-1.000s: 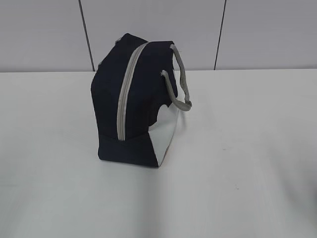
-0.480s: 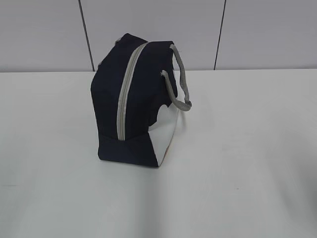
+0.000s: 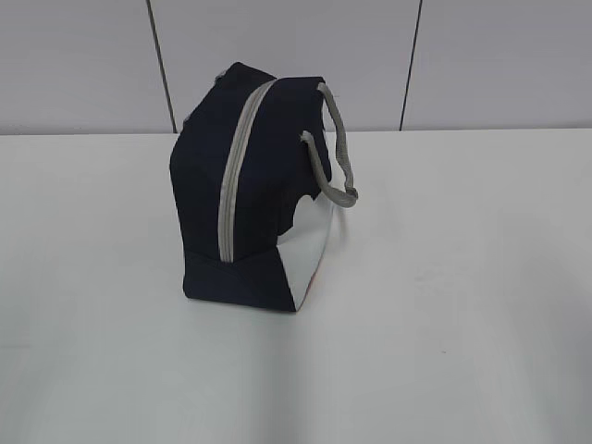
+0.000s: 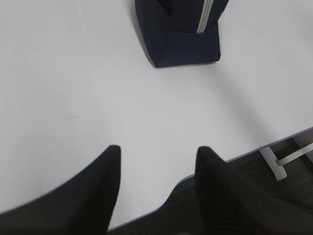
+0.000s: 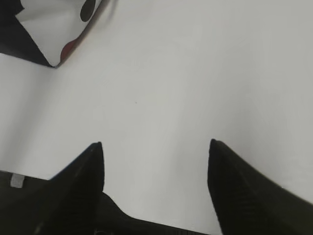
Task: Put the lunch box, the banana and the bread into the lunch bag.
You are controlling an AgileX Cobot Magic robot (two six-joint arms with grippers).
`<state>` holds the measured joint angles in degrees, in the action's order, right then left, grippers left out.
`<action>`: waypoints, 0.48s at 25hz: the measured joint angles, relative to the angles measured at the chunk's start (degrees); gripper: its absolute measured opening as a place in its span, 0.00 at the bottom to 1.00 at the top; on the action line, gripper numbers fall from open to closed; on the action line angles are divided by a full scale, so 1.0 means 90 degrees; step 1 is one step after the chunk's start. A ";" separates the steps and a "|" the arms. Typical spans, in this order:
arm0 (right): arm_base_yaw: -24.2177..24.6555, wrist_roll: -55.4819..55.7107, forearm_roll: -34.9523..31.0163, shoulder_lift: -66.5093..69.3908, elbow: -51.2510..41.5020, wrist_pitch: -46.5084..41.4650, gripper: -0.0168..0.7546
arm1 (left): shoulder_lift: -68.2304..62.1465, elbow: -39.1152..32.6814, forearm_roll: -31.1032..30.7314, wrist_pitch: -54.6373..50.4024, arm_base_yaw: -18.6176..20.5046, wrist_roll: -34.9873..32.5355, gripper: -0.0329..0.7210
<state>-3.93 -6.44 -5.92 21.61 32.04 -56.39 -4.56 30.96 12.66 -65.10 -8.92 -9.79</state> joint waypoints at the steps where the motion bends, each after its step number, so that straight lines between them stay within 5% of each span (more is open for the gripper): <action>1: 0.0000 -0.0068 0.0058 -0.0150 0.0000 -0.0102 0.66 | 0.0000 0.0000 0.0000 0.0000 0.0000 0.0000 0.52; 12: 0.0000 -0.0167 0.0595 -0.1738 0.0007 -0.1083 0.66 | 0.0000 0.0000 0.0005 0.0000 0.0000 0.0005 0.49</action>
<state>-3.93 -7.94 -0.56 5.97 32.10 -66.13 -4.56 30.96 12.70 -65.10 -8.92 -9.74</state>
